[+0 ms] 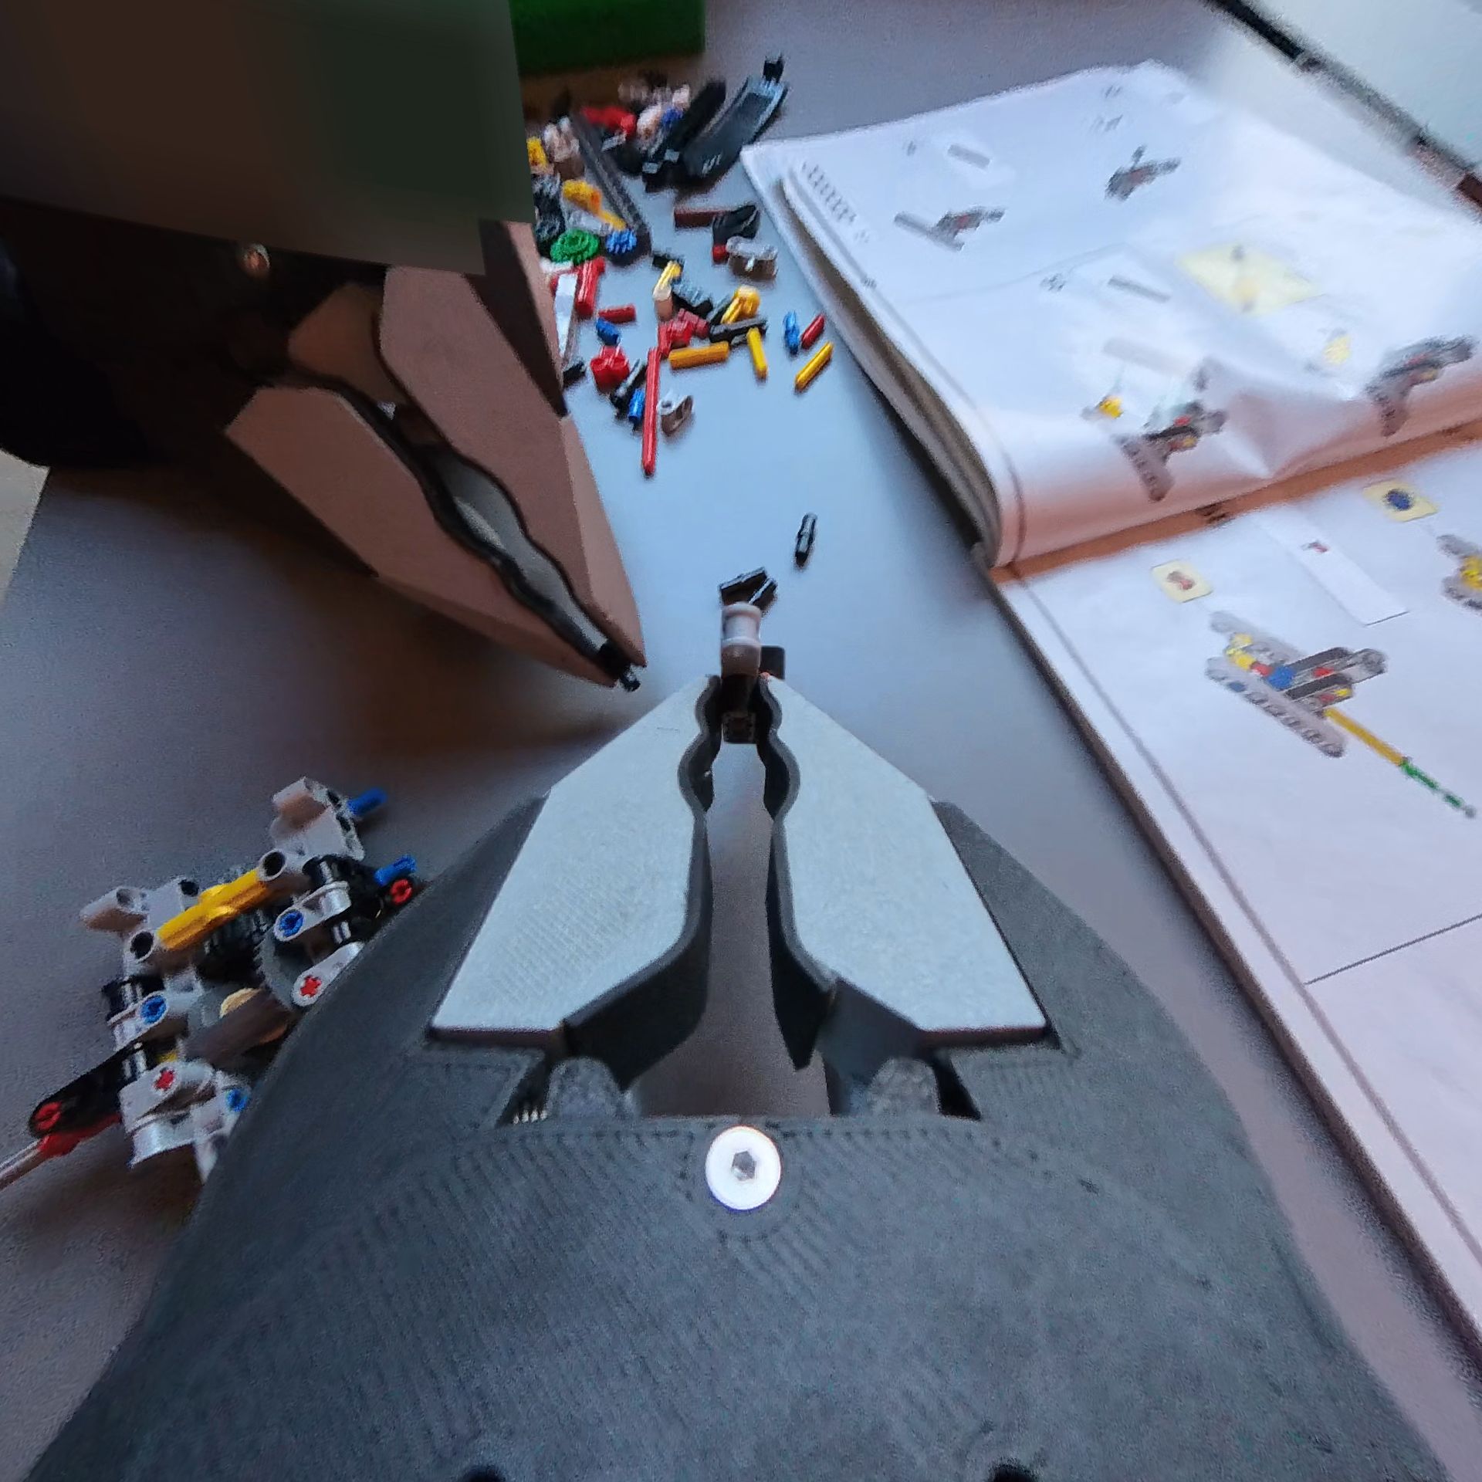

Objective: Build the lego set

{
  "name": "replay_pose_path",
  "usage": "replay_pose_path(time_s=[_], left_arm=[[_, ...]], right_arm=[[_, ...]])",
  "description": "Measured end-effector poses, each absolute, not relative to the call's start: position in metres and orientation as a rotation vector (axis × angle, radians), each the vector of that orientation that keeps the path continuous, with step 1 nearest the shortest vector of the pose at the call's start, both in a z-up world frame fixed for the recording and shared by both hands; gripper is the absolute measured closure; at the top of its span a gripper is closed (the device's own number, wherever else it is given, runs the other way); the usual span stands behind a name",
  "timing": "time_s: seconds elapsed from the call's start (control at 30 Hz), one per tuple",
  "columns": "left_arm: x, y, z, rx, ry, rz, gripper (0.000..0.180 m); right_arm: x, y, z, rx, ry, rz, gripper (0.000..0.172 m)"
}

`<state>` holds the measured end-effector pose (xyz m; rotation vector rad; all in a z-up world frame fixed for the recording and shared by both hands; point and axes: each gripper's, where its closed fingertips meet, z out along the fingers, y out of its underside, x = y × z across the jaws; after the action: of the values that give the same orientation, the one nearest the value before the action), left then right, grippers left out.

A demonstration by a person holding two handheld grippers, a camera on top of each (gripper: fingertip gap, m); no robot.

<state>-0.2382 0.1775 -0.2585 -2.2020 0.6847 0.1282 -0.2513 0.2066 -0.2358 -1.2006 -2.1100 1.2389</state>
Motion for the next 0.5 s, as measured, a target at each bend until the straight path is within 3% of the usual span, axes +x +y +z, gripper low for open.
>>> replay_pose_path(time_s=[0.5], left_arm=[[-0.232,0.179,-0.264,-2.203,0.69,0.072,0.177]], right_arm=[[-0.264,0.206,-0.231,-1.069,-2.112,1.215,0.167]])
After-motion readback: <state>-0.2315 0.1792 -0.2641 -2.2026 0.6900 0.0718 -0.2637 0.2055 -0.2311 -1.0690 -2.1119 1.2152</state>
